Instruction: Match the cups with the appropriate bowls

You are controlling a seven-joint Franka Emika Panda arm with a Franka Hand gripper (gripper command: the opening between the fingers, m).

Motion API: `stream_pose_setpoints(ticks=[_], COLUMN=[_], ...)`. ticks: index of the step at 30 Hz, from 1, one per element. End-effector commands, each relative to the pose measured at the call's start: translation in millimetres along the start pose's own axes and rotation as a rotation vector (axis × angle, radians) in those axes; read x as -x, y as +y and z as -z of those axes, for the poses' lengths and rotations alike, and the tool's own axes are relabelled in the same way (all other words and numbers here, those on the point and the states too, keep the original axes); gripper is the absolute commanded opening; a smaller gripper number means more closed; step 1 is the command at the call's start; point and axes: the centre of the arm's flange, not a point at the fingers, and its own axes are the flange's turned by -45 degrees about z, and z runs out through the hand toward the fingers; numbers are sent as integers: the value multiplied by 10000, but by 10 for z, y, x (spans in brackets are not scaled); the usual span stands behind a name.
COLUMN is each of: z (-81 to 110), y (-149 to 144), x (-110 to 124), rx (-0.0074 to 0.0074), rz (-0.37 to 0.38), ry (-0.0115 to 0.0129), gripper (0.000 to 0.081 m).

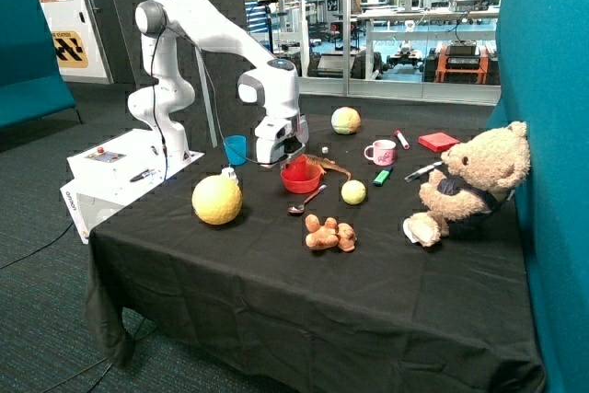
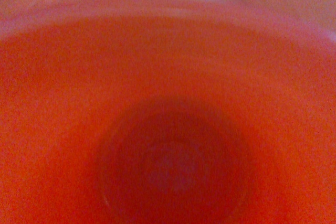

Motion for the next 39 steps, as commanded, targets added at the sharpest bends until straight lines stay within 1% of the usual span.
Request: stream_pose_setpoints(ticks=[1,13,21,35,39], z=[10,26,104,116,158], y=[-5,82,131,114,89], x=[39,97,93,69,73], rx=[19,19,20,20,20], rz=[83,54,108,197,297], ry=[35,35,35,35,35], gripper=[807,808,808,808,808])
